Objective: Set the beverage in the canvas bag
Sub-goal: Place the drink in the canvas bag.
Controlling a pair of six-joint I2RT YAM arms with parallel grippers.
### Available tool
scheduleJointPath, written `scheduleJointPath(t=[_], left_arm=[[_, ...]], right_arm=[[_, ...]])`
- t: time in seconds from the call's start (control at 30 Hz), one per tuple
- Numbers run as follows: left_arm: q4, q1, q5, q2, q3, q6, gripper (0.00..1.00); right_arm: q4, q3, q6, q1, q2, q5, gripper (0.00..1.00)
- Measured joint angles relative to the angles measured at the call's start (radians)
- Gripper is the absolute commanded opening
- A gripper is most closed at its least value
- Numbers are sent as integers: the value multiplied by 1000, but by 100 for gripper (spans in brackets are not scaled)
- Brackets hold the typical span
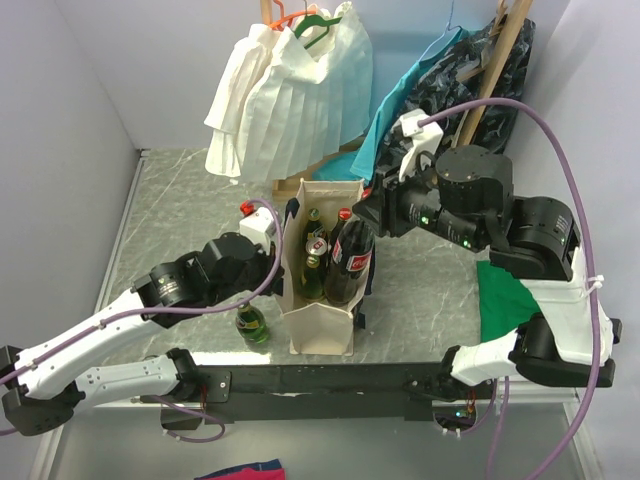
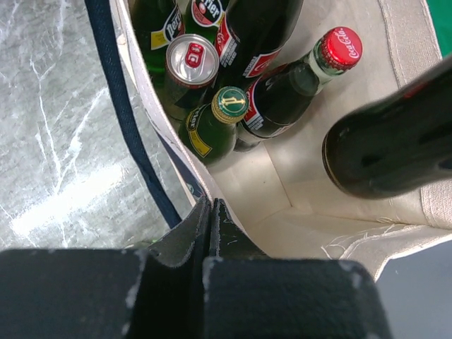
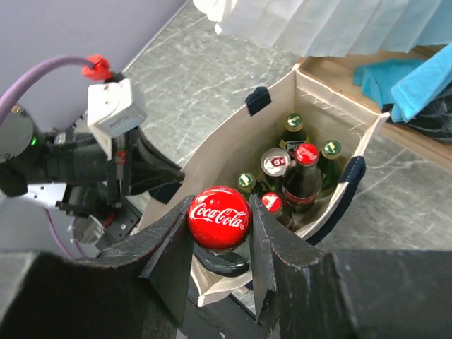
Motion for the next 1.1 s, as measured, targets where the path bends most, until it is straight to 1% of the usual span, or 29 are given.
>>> scheduleJointPath(t=[0.3,0.63,0.83,1.1], left_arm=[[-1,0,-2,9,10,0,1],[-24,0,-23,13,24,1,1],[-27,0,-26,16,29,3,1],[-27,0,-25,16,29,7,1]], right_arm=[[-12,0,-11,121,22,101,0],[-23,0,-13,205,34,217,0],[-31,-13,-13,240,39,249,0],[-29,-19,-13,294,104,253,0]])
